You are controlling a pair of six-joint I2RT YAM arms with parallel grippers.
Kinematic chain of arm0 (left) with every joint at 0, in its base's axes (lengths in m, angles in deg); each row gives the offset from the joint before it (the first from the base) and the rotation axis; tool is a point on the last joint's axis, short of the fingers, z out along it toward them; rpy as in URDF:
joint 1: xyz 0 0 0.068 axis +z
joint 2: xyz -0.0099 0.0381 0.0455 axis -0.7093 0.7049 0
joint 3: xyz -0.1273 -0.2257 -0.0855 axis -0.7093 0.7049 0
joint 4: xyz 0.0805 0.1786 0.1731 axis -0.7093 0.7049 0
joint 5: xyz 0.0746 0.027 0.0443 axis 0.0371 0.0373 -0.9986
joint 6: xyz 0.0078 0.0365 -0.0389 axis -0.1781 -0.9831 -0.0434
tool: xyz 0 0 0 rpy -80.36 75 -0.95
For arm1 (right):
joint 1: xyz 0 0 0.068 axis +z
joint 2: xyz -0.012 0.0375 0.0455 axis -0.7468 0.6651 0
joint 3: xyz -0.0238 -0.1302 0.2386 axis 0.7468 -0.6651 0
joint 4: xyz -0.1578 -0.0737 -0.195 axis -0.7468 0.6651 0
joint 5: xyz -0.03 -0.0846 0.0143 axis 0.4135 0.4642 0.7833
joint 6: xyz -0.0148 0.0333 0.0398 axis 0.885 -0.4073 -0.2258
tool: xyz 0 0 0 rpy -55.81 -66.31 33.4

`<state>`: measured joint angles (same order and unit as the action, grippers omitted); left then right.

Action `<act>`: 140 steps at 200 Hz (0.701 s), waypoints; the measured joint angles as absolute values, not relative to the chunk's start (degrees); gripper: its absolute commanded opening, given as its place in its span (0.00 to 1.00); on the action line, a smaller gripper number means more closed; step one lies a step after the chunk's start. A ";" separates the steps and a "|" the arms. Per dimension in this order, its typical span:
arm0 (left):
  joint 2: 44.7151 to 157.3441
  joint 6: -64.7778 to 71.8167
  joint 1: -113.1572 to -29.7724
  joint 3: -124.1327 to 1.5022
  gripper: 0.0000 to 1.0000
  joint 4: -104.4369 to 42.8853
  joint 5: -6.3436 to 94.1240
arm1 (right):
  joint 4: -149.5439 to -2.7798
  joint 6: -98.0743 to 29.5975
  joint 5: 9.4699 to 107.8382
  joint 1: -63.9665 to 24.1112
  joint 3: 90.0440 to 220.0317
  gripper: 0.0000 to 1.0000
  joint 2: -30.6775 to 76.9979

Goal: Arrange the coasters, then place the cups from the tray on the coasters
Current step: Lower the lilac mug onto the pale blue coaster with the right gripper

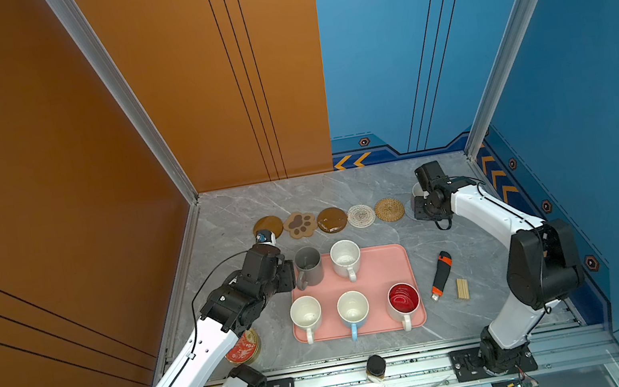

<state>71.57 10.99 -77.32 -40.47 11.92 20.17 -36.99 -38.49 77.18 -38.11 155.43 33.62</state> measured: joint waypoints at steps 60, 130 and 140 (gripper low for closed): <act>72.01 11.73 -77.32 -41.43 0.64 12.12 20.17 | -38.14 -36.83 76.13 -39.91 160.66 0.00 42.10; 72.32 12.52 -77.32 -41.52 0.63 12.27 20.17 | -40.85 -36.83 77.81 -40.08 160.94 0.00 44.74; 72.38 12.54 -77.32 -41.52 0.63 12.27 20.17 | -41.14 -36.83 77.98 -40.08 160.94 0.00 44.79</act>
<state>72.38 12.54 -77.32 -41.52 12.27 20.17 -41.14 -36.83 77.98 -40.08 160.94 44.79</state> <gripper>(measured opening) 0.634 0.137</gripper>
